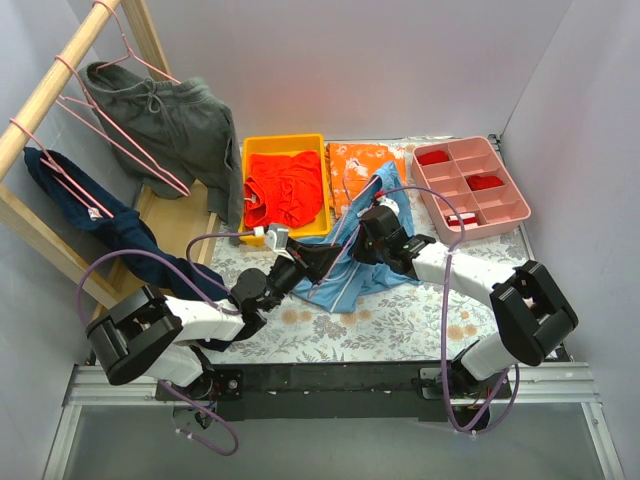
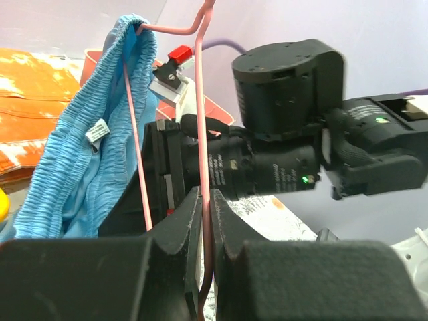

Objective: Place the shorts on the hanger

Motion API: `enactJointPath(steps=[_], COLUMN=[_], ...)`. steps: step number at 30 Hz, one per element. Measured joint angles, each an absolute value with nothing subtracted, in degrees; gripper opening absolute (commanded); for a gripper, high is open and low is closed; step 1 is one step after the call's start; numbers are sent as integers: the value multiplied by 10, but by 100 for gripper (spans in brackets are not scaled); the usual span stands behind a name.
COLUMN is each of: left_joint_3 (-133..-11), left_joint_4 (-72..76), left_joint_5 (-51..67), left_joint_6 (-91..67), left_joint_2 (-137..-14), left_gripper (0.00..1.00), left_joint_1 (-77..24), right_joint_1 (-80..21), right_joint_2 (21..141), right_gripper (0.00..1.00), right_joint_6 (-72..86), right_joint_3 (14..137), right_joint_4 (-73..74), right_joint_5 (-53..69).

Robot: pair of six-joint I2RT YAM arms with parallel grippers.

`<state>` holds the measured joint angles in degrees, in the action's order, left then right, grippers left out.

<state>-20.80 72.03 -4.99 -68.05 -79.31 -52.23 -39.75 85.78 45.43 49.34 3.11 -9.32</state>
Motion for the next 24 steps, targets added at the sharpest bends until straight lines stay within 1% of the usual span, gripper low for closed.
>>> enactJointPath(steps=[2,7,12,18,24], left_joint_3=[-208,-213,-249,-285,-300], left_joint_4=[721,724,724,723,724], left_joint_5=[-57,-92,-117,-117,-112], left_joint_6=[-682,-687,-697,-708,-721], left_joint_2=[-795,-829,-877,-913,-957], left_gripper=[0,0,0,0,0], left_joint_1=[-522,-522,-519,-519,-517], right_joint_1=[-421,-481,-516,-556,-572], right_joint_2=[854,800,746,732,713], right_gripper=[1,1,1,1,1], right_joint_6=[439,415,401,392,390], right_joint_3=[505,508,509,509,501], right_joint_4=[52,101,143,198,214], right_joint_5=[-116,-147,-167,-179,-172])
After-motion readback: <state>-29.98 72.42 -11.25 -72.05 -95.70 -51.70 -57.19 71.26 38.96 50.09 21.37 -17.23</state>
